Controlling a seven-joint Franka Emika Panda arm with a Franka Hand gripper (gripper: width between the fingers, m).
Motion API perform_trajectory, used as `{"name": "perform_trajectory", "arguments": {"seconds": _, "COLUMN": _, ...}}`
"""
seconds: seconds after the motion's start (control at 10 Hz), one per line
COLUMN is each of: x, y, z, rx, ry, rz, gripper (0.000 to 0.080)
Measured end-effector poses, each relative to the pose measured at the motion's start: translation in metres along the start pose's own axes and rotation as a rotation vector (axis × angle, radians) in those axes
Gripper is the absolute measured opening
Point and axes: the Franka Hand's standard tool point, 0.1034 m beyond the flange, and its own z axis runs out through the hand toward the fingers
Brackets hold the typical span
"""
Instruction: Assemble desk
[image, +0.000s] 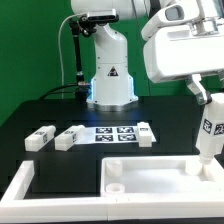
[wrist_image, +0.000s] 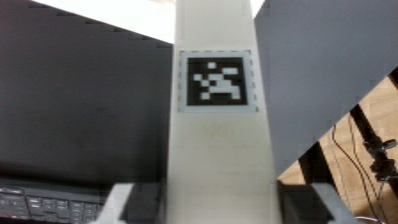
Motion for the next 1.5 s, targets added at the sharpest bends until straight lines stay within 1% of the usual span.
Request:
{"name": "perform_trajectory", "arguments": {"seconds": 0.1, "x": 0.007, "y": -0.008, "z": -0.004, "rx": -0.016, "ry": 0.059, "rz": 0.024, "gripper": 0.0288}}
{"name": "perform_trajectory", "arguments": {"seconds": 0.2, "x": 0.011, "y": -0.015, "z": -0.012, "rx": -0.033, "ry": 0.114, "rz": 0.005, "gripper": 0.0288}}
{"name": "perform_trajectory", "arguments": {"seconds": 0.3, "x": 0.011, "y": -0.008, "z": -0.017, "rx": -0.048, "ry": 0.133, "rz": -0.006, "gripper": 0.0288}}
{"name": "perform_trajectory", "arguments": {"seconds": 0.4, "x": 0.013, "y": 0.001, "z": -0.021, "rx": -0.07, "ry": 0.172, "rz": 0.003, "gripper": 0.0288}}
{"name": "perform_trajectory", "arguments": {"seconds": 0.5, "x": 0.009, "y": 0.006, "z": -0.022, "rx": -0.084, "ry": 0.191, "rz": 0.007, "gripper": 0.0288}}
{"name": "perform_trajectory", "arguments": {"seconds": 0.7, "x": 0.0, "y": 0.018, "z": -0.013, "rx": -0.091, "ry": 0.173, "rz": 0.02, "gripper": 0.0288}}
{"name": "perform_trajectory", "arguments": {"seconds": 0.8, "x": -0.005, "y": 0.022, "z": -0.005, "rx": -0.09, "ry": 0.16, "rz": 0.029, "gripper": 0.0288}}
{"name": "perform_trajectory", "arguments": {"seconds": 0.9, "x": -0.008, "y": 0.022, "z": 0.003, "rx": -0.083, "ry": 0.143, "rz": 0.032, "gripper": 0.0288}}
{"name": "perform_trajectory", "arguments": {"seconds": 1.2, "x": -0.012, "y": 0.024, "z": 0.013, "rx": -0.079, "ry": 0.129, "rz": 0.039, "gripper": 0.0288}}
{"name": "perform_trajectory", "arguments": {"seconds": 1.3, "x": -0.014, "y": 0.022, "z": 0.016, "rx": -0.076, "ry": 0.124, "rz": 0.04, "gripper": 0.0288}}
{"name": "perform_trajectory", "arguments": {"seconds": 1.4, "x": -0.016, "y": 0.016, "z": 0.02, "rx": -0.069, "ry": 0.118, "rz": 0.041, "gripper": 0.0288}}
{"name": "perform_trajectory", "arguments": {"seconds": 1.5, "x": -0.014, "y": 0.011, "z": 0.022, "rx": -0.063, "ry": 0.119, "rz": 0.044, "gripper": 0.0288}}
